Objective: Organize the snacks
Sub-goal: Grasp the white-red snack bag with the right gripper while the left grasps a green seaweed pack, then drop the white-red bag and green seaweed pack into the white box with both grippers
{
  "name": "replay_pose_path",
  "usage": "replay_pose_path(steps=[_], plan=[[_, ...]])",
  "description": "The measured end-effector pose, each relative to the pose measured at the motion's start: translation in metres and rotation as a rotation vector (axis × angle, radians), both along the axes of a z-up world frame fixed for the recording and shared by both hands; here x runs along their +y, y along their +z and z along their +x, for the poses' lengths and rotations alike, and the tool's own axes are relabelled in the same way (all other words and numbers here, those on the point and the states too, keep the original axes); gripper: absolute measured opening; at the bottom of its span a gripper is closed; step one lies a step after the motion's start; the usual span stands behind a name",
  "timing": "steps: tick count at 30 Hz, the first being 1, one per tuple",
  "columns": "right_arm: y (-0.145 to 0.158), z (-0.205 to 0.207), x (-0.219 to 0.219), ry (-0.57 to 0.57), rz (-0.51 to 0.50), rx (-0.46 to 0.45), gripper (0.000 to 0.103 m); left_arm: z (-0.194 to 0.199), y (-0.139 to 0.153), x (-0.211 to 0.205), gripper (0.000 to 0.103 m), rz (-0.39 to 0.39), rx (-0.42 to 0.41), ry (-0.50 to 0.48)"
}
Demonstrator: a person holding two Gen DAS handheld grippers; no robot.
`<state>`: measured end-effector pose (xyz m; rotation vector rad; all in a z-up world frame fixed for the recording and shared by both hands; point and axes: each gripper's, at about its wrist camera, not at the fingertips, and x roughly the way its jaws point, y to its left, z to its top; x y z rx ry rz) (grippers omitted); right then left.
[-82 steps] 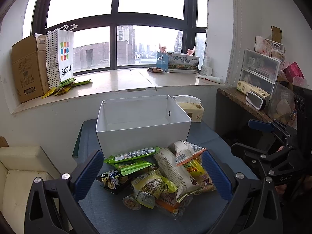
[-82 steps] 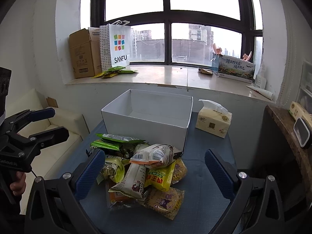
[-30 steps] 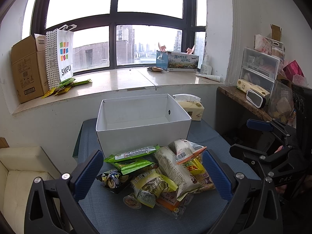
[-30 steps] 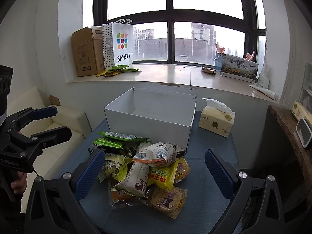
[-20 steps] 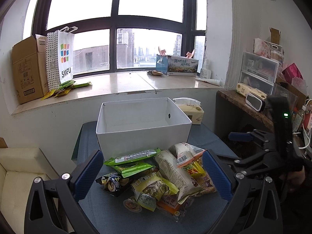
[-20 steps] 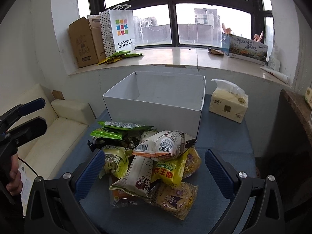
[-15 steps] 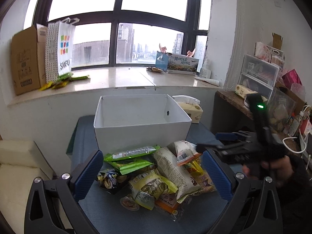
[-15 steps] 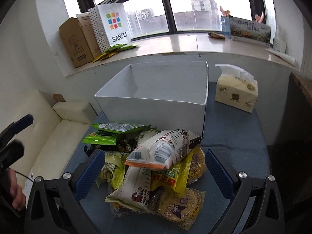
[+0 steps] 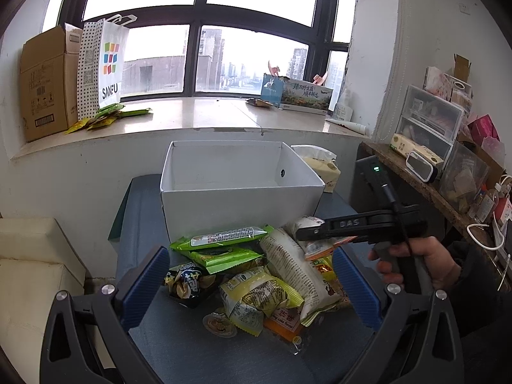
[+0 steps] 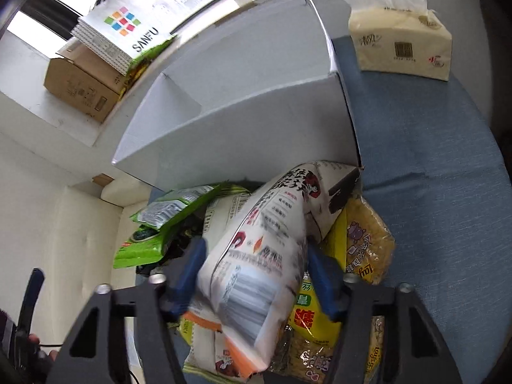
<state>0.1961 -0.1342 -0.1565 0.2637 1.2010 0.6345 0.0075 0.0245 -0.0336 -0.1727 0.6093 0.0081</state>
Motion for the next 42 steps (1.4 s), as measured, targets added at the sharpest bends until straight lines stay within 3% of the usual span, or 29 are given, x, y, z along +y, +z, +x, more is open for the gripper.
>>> replay_pose_path(steps=[4,10,13,21,26,27,29,30,35,37,42], plan=[[0.012,-0.011,-0.018,0.021,0.077,0.004,0.048,0.009,-0.008,0.004,0.103,0.009,0.033,-0.009],[0.040,-0.033,-0.065,-0.021,0.186,-0.050,0.048,0.043,-0.024,0.008,0.103,0.074,0.098,-0.095],[0.058,-0.047,-0.086,-0.048,0.223,-0.104,0.048,0.066,-0.033,0.002,0.103,0.153,0.139,-0.133],[0.091,-0.073,-0.112,-0.088,0.234,-0.202,0.048,0.135,-0.074,-0.035,0.103,0.477,0.297,-0.212],[0.091,-0.077,-0.112,-0.090,0.239,-0.214,0.048,0.167,-0.094,-0.039,0.103,0.500,0.357,-0.221],[0.090,-0.077,-0.112,-0.086,0.237,-0.215,0.048,0.172,-0.097,-0.039,0.098,0.500,0.364,-0.223],[0.088,-0.077,-0.110,-0.081,0.234,-0.212,0.048,0.177,-0.103,-0.036,0.066,0.470,0.384,-0.228],[0.087,-0.077,-0.110,-0.080,0.235,-0.210,0.048,0.179,-0.105,-0.034,0.037,0.458,0.396,-0.221],[0.084,-0.076,-0.108,-0.075,0.235,-0.204,0.048,0.158,-0.080,-0.022,0.022,0.470,0.247,-0.185],[0.084,-0.076,-0.106,-0.071,0.234,-0.206,0.048,0.147,-0.061,-0.012,0.015,0.442,0.177,-0.156],[0.089,-0.075,-0.093,-0.048,0.235,-0.239,0.048,0.119,-0.002,0.027,0.014,0.250,-0.020,-0.081]])
